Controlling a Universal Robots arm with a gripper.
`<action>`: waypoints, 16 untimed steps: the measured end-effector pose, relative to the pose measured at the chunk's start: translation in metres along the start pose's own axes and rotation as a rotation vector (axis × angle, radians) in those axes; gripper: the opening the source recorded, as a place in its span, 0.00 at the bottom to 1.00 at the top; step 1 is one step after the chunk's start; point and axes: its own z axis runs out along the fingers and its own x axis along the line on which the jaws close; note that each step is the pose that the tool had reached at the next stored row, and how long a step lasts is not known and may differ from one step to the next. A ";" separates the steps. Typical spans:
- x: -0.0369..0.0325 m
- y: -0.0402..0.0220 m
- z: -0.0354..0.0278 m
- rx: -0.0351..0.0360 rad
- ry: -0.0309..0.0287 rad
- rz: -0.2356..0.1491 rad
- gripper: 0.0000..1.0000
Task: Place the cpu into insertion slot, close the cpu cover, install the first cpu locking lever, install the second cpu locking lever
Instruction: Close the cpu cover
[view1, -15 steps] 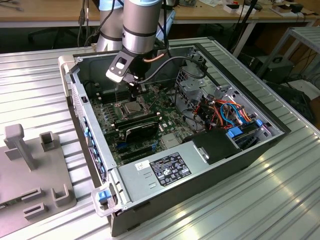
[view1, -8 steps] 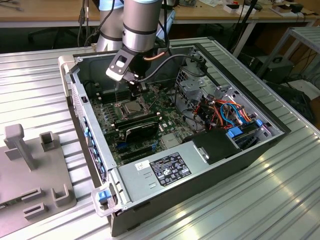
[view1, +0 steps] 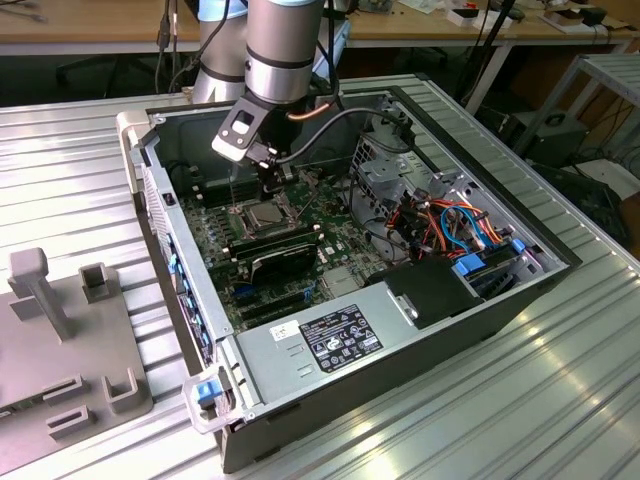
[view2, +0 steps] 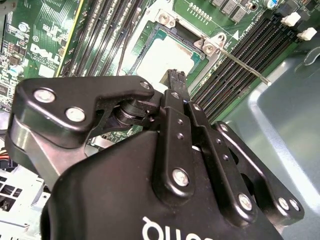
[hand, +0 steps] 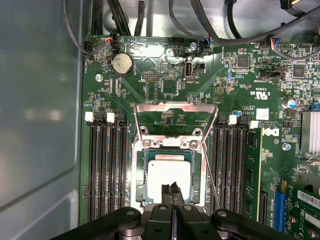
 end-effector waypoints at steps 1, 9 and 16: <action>0.0000 0.0000 -0.0003 0.0001 -0.0002 0.000 0.11; -0.0001 0.0001 -0.0047 0.0000 0.0000 0.000 0.11; -0.0002 0.0016 -0.0086 0.0002 -0.0003 0.000 0.11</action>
